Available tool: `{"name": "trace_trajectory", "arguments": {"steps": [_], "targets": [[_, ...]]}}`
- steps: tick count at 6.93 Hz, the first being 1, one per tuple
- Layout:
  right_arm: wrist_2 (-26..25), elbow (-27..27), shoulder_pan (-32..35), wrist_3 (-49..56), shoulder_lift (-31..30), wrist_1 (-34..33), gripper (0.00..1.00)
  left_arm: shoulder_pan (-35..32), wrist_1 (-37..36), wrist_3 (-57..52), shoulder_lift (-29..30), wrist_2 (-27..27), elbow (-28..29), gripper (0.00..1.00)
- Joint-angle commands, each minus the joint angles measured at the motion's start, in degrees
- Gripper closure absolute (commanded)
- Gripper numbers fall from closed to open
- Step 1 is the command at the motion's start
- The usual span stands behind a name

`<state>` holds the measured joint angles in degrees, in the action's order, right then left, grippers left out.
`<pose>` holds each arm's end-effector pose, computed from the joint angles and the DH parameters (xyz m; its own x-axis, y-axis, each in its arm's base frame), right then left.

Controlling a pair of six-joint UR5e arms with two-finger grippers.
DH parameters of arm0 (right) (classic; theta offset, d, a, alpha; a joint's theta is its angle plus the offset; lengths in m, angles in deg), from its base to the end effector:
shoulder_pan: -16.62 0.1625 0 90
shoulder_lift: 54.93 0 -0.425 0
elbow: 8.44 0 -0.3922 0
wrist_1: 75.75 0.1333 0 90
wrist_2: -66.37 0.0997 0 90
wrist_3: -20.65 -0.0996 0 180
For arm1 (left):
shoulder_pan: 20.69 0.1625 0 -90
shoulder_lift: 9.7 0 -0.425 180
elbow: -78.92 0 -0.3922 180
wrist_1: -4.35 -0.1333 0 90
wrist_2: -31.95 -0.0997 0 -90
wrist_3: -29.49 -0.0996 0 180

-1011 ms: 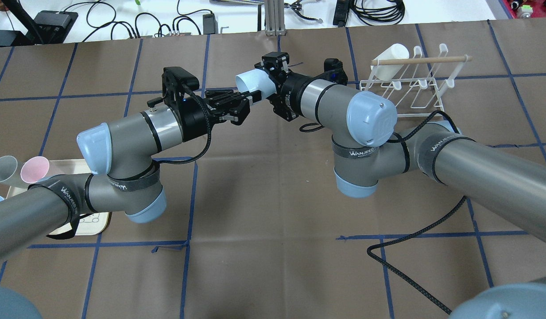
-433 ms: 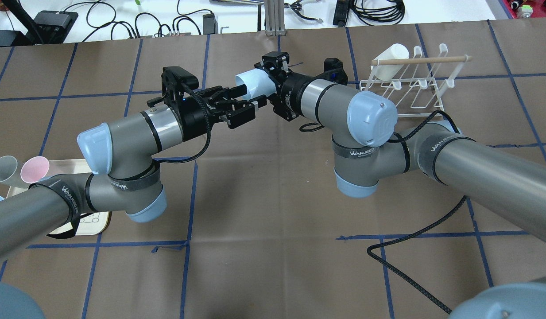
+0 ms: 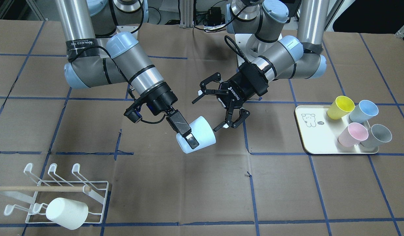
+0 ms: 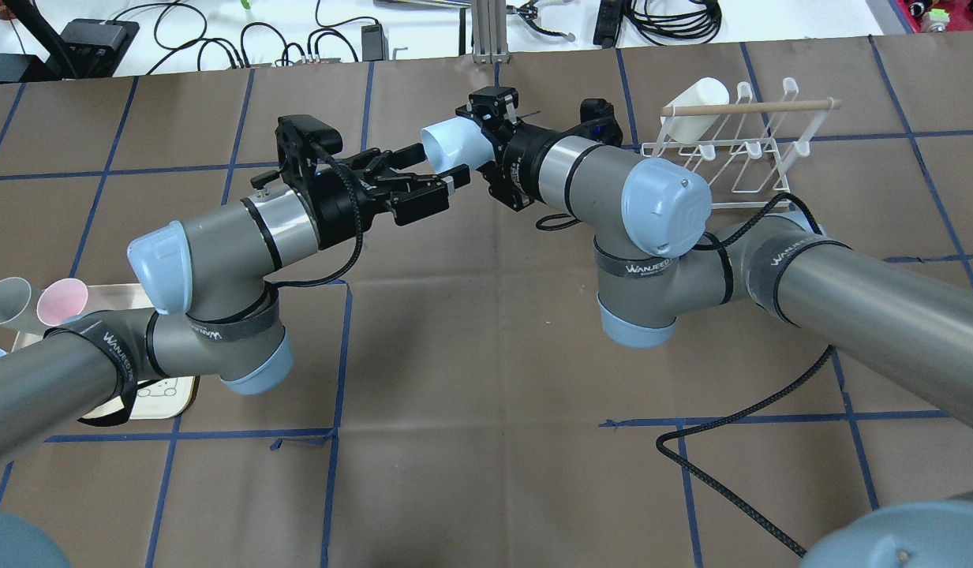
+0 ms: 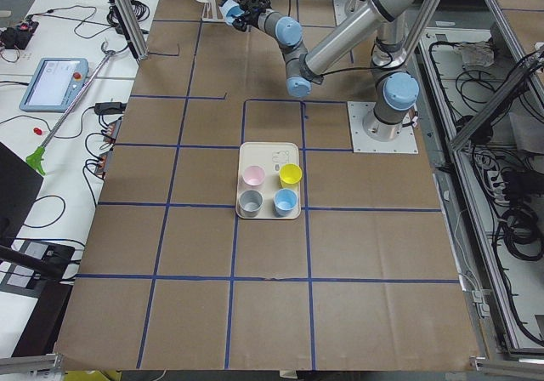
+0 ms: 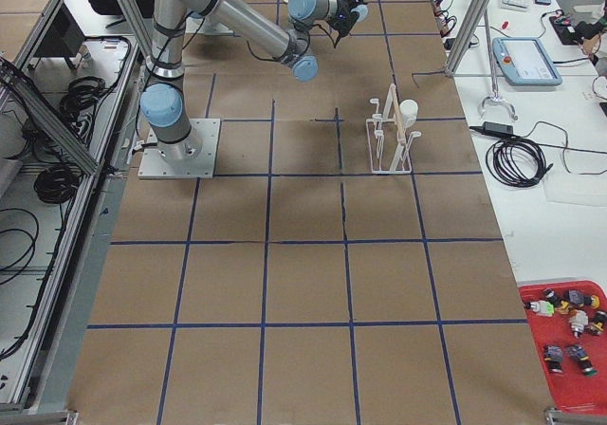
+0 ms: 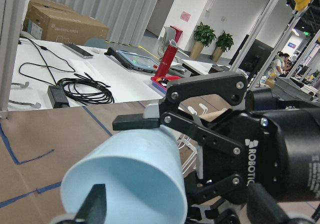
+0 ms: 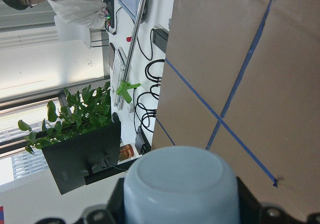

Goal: Transfer IKEA cup to right arm and place on rack

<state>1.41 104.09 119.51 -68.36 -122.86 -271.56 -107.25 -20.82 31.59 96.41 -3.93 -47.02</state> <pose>0.2973 -0.5126 0.3249 -0.1212 0.4597 -0.8798 0.7985 0.5717 0.1887 -0.1862 -0.4683 0.3241 -0.6270 0.6692 0.3988 -0.0501 0.4762 -0.8779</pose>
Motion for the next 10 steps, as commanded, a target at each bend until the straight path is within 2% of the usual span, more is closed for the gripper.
{"name": "trace_trajectory", "arguments": {"steps": [1,3,4,5,6,7,9,10], "targets": [[0.1,-1.6,-2.0,0.2,0.6,-0.1,0.57,5.8,-0.1,0.3,-0.9,0.5,-0.3,0.01],[0.1,-2.0,-6.0,0.4,0.5,-0.5,0.58,10.6,1.0,2.0,-0.9,-0.1,0.5,0.01],[0.0,-2.7,-7.7,0.5,0.7,-0.4,0.62,10.6,3.4,2.6,-0.7,-3.6,1.5,0.01],[0.1,-2.6,-9.8,3.8,0.3,-0.8,0.69,10.1,8.7,2.7,-0.6,-10.3,5.0,0.01],[0.0,-2.6,-12.0,12.4,0.0,-0.9,0.75,10.0,14.6,2.7,0.1,-12.3,8.1,0.01],[0.0,-2.7,-14.2,26.5,-0.2,-0.9,0.81,9.1,21.0,2.7,0.1,-15.3,11.1,0.01],[-0.2,-2.9,-18.7,58.4,-0.7,-0.9,0.89,3.4,36.9,2.7,0.1,-28.6,18.4,0.01],[0.1,-3.0,-22.3,75.7,-1.5,-0.9,0.91,-0.6,47.0,2.7,0.1,-38.1,23.4,0.01]]}}
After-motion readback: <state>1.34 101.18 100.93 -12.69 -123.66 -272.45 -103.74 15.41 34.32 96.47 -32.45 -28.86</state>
